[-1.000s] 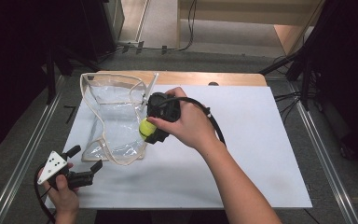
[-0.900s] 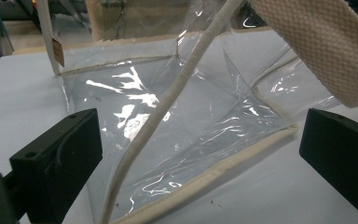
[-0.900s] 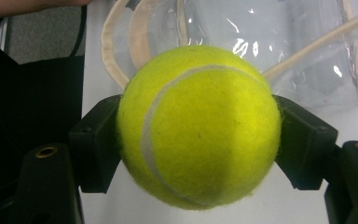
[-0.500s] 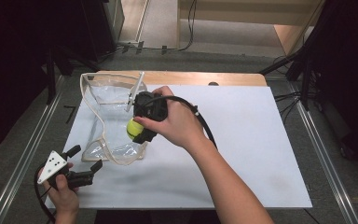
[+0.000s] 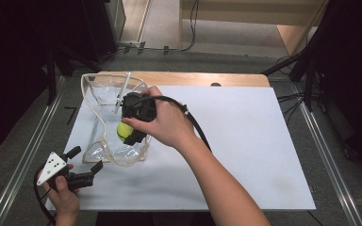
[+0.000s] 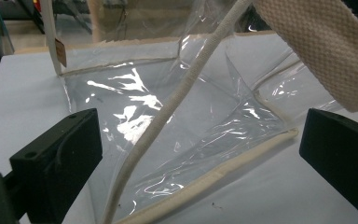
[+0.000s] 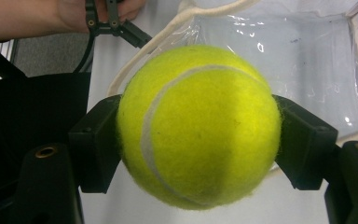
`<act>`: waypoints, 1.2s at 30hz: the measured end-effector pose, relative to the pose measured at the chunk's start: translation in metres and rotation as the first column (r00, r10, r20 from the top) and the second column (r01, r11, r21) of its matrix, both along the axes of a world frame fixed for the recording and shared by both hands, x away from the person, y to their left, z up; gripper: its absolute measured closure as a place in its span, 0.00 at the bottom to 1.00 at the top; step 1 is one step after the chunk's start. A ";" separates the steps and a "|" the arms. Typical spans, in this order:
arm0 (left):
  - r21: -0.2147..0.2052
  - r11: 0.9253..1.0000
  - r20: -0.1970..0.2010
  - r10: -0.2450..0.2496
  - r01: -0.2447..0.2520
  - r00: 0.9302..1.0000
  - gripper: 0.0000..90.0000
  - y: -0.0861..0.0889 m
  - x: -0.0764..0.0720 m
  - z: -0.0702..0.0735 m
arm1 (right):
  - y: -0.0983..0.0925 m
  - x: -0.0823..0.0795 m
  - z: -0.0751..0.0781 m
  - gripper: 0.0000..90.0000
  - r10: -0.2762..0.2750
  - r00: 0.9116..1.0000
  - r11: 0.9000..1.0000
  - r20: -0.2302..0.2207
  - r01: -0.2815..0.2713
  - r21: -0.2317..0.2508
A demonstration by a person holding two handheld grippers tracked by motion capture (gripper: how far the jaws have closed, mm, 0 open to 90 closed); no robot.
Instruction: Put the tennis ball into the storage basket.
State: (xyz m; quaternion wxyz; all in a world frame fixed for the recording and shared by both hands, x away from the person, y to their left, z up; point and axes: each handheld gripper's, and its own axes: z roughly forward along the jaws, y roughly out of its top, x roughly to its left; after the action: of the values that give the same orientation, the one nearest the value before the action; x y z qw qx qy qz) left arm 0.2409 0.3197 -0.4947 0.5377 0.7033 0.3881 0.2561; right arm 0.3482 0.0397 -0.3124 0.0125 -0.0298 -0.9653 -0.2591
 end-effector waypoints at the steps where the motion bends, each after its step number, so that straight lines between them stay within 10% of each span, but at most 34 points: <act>1: 0.000 1.000 -0.001 0.000 0.000 1.000 0.00 0.000 0.000 0.000 | 0.001 0.000 -0.001 0.26 -0.007 1.000 1.000 -0.006 0.007 -0.007; 17: -0.001 1.000 -0.002 -0.001 0.001 1.000 0.00 0.000 0.000 0.000 | 0.020 0.009 -0.018 0.24 -0.030 0.999 0.999 0.020 0.030 -0.013; 20: -0.001 1.000 -0.001 -0.002 0.002 1.000 0.00 0.000 0.000 0.000 | 0.021 0.009 -0.017 0.11 -0.037 0.999 0.999 0.033 0.036 0.024; 36: 0.010 1.000 -0.002 -0.005 0.005 1.000 0.00 -0.001 0.000 0.000 | -0.009 0.005 -0.006 0.00 -0.111 0.993 0.988 0.050 0.105 0.114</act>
State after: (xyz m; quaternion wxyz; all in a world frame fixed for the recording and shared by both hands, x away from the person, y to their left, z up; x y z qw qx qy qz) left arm 0.2411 0.3191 -0.4947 0.5342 0.7074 0.3857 0.2559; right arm 0.3536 0.0307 -0.3180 -0.0271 -0.0743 -0.9463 -0.3135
